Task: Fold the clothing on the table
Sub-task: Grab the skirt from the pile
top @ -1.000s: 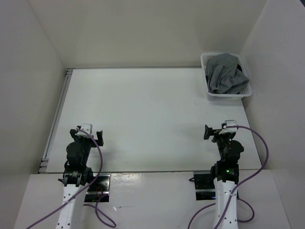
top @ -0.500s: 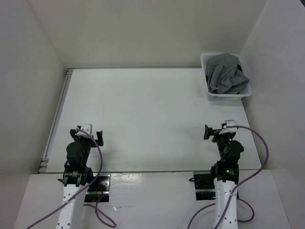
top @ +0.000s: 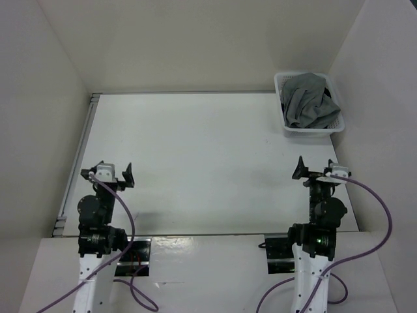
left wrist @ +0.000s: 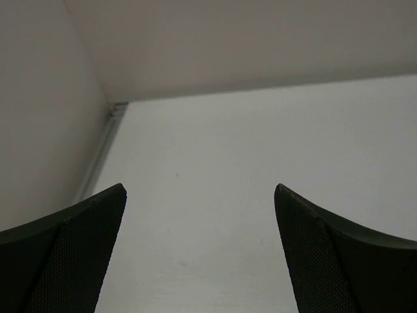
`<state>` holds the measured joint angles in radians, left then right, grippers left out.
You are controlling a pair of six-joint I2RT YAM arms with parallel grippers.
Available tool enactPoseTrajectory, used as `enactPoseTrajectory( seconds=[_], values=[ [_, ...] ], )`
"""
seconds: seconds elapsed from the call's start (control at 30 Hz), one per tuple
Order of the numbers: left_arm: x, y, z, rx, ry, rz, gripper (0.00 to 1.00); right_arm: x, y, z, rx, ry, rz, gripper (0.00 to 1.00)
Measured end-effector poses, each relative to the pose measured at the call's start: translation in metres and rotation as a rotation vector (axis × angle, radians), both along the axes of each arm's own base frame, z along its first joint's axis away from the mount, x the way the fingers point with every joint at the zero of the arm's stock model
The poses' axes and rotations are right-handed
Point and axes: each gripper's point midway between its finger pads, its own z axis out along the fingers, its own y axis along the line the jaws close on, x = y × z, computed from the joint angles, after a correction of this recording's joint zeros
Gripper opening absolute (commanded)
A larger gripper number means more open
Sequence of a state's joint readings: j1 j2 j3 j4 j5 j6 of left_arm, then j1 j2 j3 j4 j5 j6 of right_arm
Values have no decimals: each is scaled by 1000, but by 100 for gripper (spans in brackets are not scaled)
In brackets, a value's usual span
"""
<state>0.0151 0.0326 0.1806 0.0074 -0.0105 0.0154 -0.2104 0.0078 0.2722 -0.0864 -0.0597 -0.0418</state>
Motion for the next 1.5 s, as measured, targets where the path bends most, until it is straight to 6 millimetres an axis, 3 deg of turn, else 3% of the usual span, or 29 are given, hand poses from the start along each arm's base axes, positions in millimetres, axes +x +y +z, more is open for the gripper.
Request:
enactPoseTrajectory(
  seconds=[0.07, 0.13, 0.23, 0.3, 0.33, 0.4, 0.5, 0.6, 0.7, 0.83, 0.97, 1.2, 1.43, 1.5],
  values=[
    [1, 9, 47, 16, -28, 46, 100, -13, -8, 43, -8, -89, -58, 99],
    [20, 20, 97, 44, 12, 103, 100, -19, -13, 80, -6, -126, -95, 99],
    [74, 40, 164, 107, 132, 192, 100, -5, -22, 125, 7, -91, -125, 99],
    [123, 55, 195, 161, 200, 248, 100, 16, -26, 137, 11, -9, -123, 99],
    [161, 67, 191, 205, 297, 292, 100, 41, -30, 146, 1, 76, -106, 99],
    [179, 77, 146, 251, 473, 319, 100, 70, -37, 131, 5, 220, -103, 99],
    [180, 84, 78, 285, 722, 321, 100, 108, -53, 107, 1, 392, -127, 99],
    [172, 90, 33, 263, 902, 335, 100, 132, -63, 56, 15, 589, -139, 99],
    [167, 95, 16, 199, 958, 338, 100, 142, -67, -4, 36, 797, -129, 99],
    [167, 97, 10, 87, 947, 338, 100, 162, -68, -45, 67, 928, -96, 97],
    [168, 85, -8, -3, 954, 295, 100, 195, -64, -60, 112, 953, -41, 89],
    [158, 71, -41, -48, 996, 238, 100, 273, -65, -72, 139, 923, 2, 90],
    [130, 68, -49, -44, 1004, 235, 100, 301, -51, -116, 123, 995, 22, 92],
    [126, 68, -45, -43, 992, 236, 100, 308, -48, -126, 115, 1007, 22, 84]
  ],
)
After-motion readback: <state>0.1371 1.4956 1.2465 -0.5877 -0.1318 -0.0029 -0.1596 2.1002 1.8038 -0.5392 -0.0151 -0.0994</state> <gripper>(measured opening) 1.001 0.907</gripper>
